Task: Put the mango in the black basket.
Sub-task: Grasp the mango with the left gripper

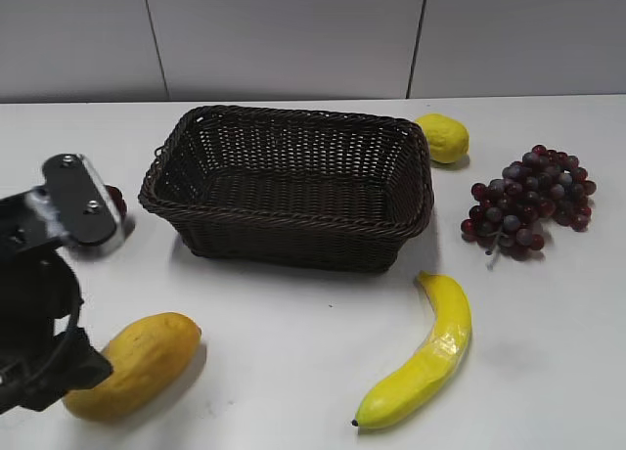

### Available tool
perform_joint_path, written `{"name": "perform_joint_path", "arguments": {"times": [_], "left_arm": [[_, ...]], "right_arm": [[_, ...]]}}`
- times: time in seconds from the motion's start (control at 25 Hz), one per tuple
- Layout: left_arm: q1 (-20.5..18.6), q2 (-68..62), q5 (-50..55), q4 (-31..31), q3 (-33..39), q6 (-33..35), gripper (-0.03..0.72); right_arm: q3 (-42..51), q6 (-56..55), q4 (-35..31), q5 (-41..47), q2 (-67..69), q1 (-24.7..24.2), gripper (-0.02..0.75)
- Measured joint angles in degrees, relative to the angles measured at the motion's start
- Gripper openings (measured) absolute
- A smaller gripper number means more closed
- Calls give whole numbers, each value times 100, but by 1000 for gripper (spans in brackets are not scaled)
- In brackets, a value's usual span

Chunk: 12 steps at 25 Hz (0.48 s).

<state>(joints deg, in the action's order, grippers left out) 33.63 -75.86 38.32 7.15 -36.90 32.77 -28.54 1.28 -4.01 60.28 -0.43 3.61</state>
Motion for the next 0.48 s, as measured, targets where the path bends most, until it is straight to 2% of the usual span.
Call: {"name": "perform_joint_path", "arguments": {"times": [0.24, 0.48], "left_arm": [[16, -1314, -300, -172, -344, 5, 596], [16, -2095, -580, -172, -487, 5, 596]], "right_arm": [[0, 0, 0, 0, 0, 0, 575], [0, 0, 0, 0, 0, 0, 575]]}}
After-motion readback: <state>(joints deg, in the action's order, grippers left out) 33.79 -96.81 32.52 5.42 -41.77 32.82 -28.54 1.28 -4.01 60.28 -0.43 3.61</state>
